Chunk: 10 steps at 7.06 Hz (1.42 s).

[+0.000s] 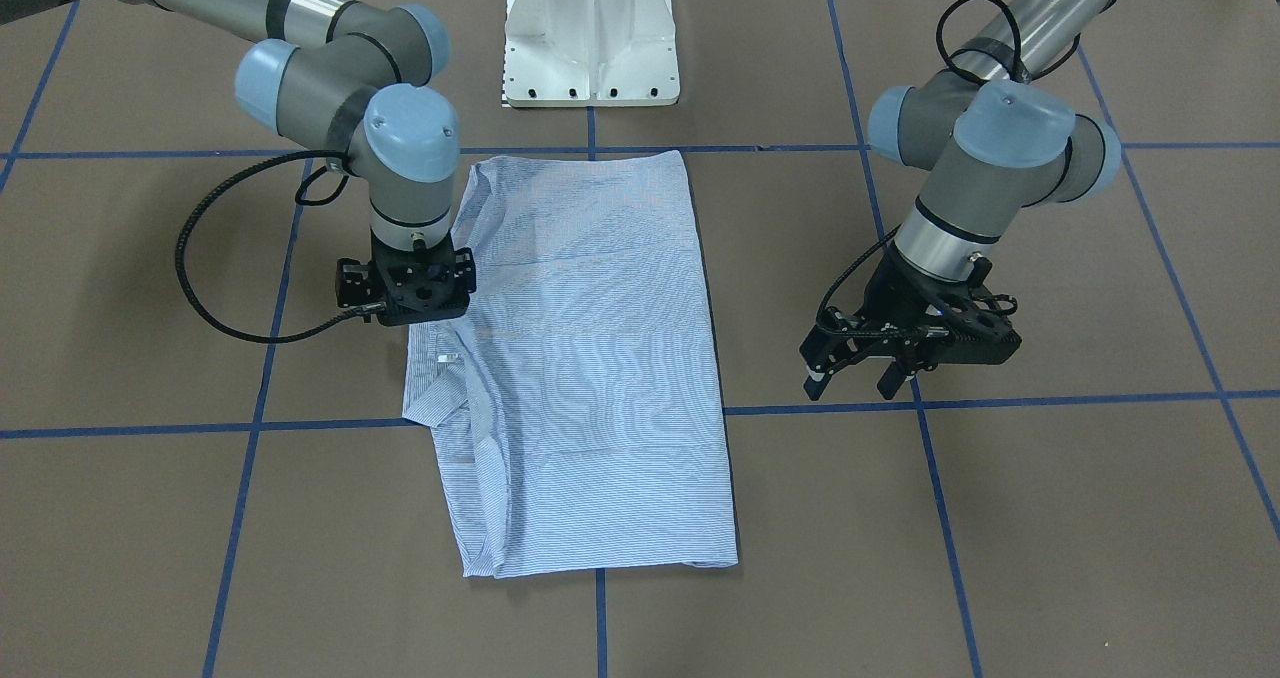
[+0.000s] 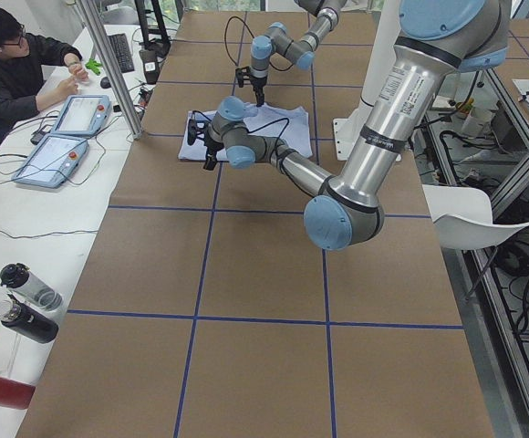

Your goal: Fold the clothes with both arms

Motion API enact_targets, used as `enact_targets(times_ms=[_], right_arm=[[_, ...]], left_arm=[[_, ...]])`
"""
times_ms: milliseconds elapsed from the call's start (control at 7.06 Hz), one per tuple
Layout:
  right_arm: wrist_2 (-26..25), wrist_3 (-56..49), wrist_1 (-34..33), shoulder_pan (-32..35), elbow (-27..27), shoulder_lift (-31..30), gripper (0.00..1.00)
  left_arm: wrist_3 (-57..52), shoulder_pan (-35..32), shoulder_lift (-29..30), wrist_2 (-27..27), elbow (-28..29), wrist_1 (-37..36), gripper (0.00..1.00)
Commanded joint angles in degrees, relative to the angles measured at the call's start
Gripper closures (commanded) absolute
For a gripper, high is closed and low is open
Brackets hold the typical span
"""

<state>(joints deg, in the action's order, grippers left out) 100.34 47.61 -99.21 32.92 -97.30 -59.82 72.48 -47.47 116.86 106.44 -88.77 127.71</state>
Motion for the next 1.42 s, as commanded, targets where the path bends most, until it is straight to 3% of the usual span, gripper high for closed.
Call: enact_targets(times_ms=[0, 567, 709, 850, 1275], right_arm=[[0.03, -0.15, -1.77, 0.3, -9.19, -8.09, 0.0], [1.97, 0.89, -1.6, 0.04, -15.18, -5.22, 0.0], [3.97, 2.38, -1.6, 0.12, -17.81, -5.3, 0.0], [9.47, 6.92, -1.52, 0.12, -19.23, -5.48, 0.0], [10.23, 12.57, -1.52, 0.39, -25.29, -8.98, 0.0]], left_arm=[[0.03, 0.01, 0.03, 0.0, -0.09, -0.09, 0.0], [0.38, 0.01, -0.05, 0.61, -1.83, -0.7, 0.0], [3.43, 0.1, -0.49, 4.01, -2.8, -0.7, 0.0], [9.03, 1.14, -0.41, 5.44, -4.12, -0.7, 0.0], [20.29, 13.77, -6.01, 4.66, -18.66, -8.93, 0.0]])
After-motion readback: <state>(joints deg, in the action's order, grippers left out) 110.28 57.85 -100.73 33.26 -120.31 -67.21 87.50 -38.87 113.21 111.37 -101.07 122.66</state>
